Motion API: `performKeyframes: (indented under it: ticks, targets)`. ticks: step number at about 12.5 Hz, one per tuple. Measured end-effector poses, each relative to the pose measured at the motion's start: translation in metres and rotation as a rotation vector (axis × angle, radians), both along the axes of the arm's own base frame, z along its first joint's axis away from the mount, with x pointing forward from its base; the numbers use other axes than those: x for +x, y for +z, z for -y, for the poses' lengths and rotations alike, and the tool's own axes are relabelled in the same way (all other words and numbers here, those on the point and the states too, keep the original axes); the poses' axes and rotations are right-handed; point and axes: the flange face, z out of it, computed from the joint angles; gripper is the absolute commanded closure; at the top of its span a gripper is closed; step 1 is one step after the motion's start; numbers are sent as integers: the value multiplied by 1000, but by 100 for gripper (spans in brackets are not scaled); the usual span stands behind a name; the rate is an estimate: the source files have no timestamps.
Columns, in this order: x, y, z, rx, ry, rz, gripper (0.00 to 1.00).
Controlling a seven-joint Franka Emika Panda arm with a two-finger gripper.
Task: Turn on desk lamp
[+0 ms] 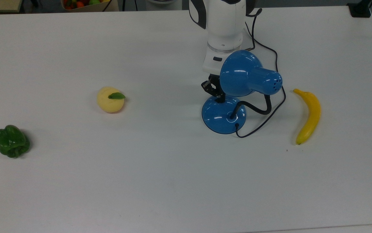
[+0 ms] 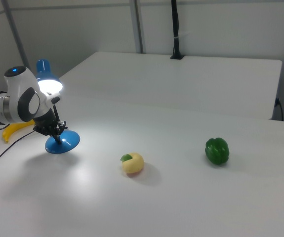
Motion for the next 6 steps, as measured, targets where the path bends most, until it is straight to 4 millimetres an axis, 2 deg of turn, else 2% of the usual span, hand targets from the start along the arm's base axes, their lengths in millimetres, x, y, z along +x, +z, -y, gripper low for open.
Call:
performKeyframes:
  ticks: [6]
  targets:
    - [4,-3,-2,23,3,42,100]
